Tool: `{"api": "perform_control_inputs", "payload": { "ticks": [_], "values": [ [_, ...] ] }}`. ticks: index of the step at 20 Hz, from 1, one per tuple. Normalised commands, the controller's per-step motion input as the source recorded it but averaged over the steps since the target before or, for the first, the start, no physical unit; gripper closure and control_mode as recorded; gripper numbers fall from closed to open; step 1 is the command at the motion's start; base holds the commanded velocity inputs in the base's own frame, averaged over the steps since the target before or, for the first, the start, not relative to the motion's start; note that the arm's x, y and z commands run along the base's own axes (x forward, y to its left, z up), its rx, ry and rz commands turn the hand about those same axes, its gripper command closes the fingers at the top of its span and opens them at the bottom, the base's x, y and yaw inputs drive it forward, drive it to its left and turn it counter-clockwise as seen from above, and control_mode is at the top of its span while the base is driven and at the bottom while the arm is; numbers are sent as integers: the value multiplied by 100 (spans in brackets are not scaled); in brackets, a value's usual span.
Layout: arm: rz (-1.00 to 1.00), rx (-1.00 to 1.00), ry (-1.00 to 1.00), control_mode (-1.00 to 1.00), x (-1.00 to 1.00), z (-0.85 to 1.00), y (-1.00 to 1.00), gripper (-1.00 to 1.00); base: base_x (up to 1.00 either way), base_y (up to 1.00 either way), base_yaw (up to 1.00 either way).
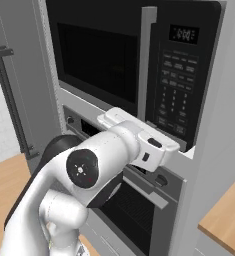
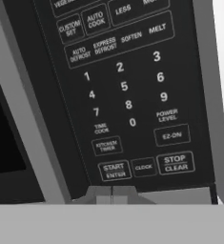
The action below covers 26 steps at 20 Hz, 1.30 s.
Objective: Pick the corn from the sink and place it in the bowl. Then pick the bowl and place it in the microwave. Then close the microwave door and press the start button.
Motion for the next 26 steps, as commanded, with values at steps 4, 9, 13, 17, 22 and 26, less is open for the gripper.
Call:
{"api": "perform_control_inputs", "payload": {
  "ticks": [4,9,13,17,22,26],
  "values": [
    [0,0,0,-100,19,0,0,100,0,0,0],
    [0,0,0,-100,23,0,-6,100,0,0,0],
    [0,0,0,-100,23,-2,-1,100,0,0,0],
    [1,0,0,-100,22,-7,-6,100,0,0,0],
    [3,0,0,-100,21,-17,-18,100,0,0,0],
    [5,0,0,-100,18,-24,-23,100,0,0,0]
  ]
}}
